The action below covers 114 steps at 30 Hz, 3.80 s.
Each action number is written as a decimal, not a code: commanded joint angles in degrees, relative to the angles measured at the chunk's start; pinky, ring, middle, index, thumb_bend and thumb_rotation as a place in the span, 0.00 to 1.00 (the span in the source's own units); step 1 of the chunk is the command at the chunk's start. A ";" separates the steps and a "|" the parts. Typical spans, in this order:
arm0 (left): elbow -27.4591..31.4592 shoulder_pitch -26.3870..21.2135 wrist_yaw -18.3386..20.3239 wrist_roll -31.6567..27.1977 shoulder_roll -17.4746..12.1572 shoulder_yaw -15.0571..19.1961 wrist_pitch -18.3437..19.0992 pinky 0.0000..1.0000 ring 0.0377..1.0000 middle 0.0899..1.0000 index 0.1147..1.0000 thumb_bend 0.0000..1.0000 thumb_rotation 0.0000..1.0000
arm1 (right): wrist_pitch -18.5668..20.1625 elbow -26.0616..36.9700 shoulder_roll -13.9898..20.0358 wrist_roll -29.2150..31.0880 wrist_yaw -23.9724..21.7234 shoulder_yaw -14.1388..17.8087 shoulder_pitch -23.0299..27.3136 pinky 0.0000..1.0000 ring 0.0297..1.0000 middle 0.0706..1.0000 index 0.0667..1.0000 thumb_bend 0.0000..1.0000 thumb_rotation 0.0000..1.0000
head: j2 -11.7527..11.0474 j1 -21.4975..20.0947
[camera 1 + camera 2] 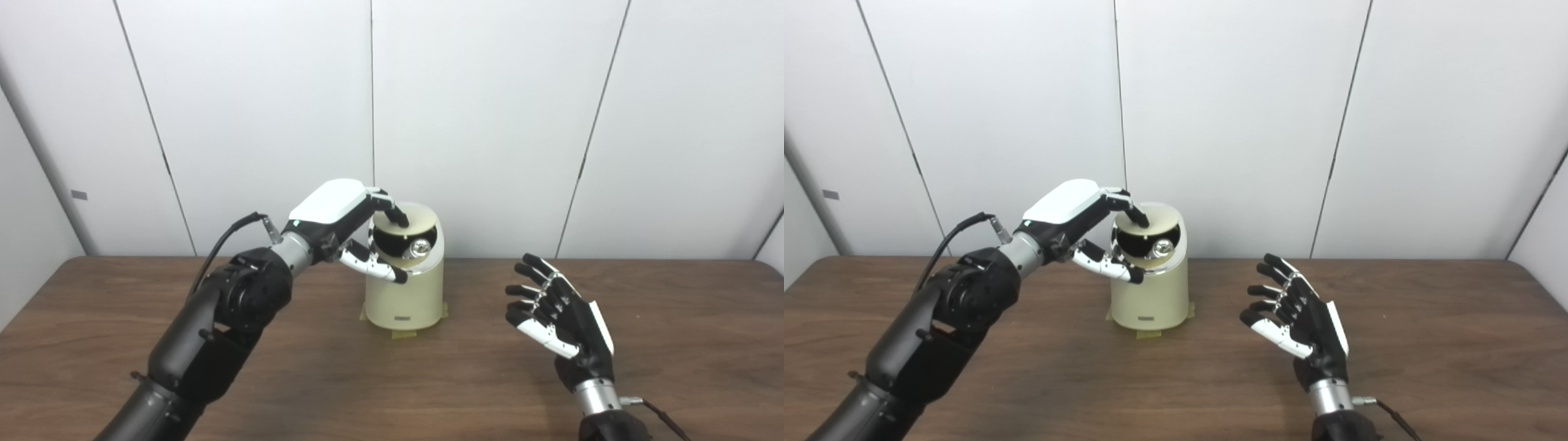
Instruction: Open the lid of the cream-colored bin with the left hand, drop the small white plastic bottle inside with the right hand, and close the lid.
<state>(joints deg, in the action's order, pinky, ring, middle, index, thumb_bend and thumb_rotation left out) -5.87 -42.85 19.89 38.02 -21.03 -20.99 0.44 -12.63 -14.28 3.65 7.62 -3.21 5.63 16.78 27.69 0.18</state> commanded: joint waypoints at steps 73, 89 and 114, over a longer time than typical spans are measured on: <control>-5.24 3.41 8.26 9.07 2.26 -11.97 -0.13 1.00 0.99 0.82 0.81 0.91 0.35 | 1.47 5.03 -1.05 -0.64 3.02 0.29 2.03 0.51 0.61 0.76 0.75 0.78 0.24 | 3.09 -1.08; -2.99 1.52 12.72 10.91 0.48 -14.11 3.15 1.00 0.97 0.80 0.73 0.88 0.34 | 1.49 5.03 -0.85 -1.05 3.64 0.21 2.21 0.51 0.60 0.75 0.74 0.78 0.23 | 3.25 -0.81; 3.18 0.49 22.45 17.60 -1.99 -14.85 8.27 1.00 0.97 0.82 0.75 0.86 0.39 | 0.81 3.93 -0.39 -1.64 3.52 0.49 2.36 0.51 0.61 0.75 0.74 0.77 0.23 | 3.72 0.03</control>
<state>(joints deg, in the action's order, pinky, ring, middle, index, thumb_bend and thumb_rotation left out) -0.34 -44.78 32.91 54.39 -20.34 -33.42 7.30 -9.35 -11.95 2.81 5.47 0.51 5.78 16.18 31.38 0.17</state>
